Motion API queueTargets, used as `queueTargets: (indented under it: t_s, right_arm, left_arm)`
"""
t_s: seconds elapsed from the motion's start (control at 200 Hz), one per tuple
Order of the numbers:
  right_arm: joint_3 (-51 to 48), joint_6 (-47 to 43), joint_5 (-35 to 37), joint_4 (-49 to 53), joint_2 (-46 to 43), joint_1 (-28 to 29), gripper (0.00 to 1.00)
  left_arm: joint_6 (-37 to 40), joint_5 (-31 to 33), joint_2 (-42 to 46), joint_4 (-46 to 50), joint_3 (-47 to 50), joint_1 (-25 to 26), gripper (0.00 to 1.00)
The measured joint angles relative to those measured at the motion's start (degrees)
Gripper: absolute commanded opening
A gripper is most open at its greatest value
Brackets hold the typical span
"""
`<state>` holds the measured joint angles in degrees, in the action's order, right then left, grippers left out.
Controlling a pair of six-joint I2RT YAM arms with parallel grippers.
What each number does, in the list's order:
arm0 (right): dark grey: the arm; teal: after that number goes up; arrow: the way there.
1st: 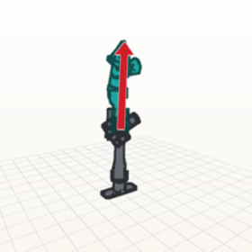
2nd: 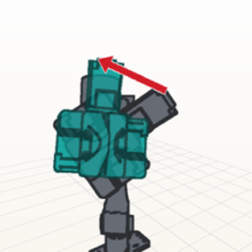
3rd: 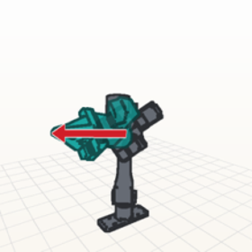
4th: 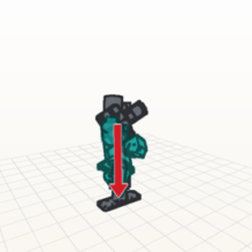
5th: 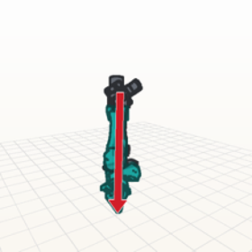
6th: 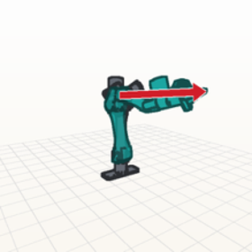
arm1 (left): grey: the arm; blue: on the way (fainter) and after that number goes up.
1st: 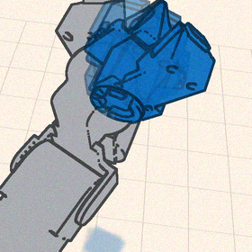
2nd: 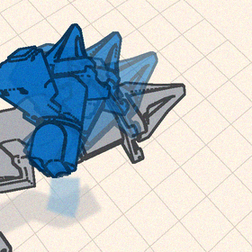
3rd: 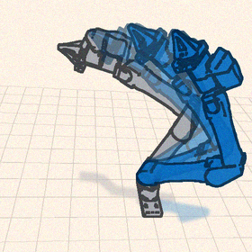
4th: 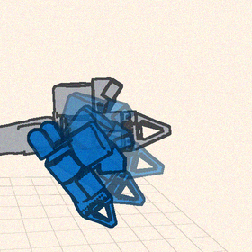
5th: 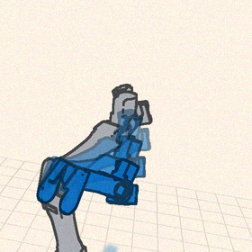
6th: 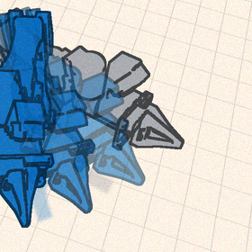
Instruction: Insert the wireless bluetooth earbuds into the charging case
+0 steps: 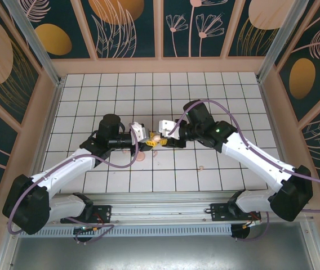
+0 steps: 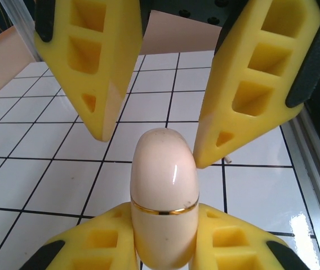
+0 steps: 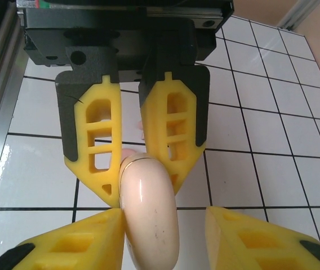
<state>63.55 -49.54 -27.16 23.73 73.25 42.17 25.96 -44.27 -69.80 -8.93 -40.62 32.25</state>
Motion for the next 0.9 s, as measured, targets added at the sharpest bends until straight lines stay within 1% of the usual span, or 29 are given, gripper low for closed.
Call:
queueTargets:
  t_s: [0.325, 0.531, 0.776, 0.896]
  right_arm:
    - [-0.72, 2.43, -0.04, -3.87, -1.01, -2.34, 0.42]
    - [-1.75, 3.85, 0.37, -5.81, -1.01, -3.21, 0.41]
    - [-2.10, 5.16, 0.20, -6.47, -1.01, -3.34, 0.42]
    - [-2.62, 6.32, -1.55, -7.30, -1.25, -4.42, 0.42]
  left_arm:
    - [0.00, 0.79, 0.00, 0.26, 0.00, -0.04, 0.21]
    - [-0.02, -0.33, 0.94, -0.04, 0.02, -0.04, 0.21]
    - [-0.20, -1.01, 1.84, -2.05, 0.48, -0.04, 0.21]
    - [-0.74, -1.22, 1.84, -4.50, 1.77, -0.04, 0.21]
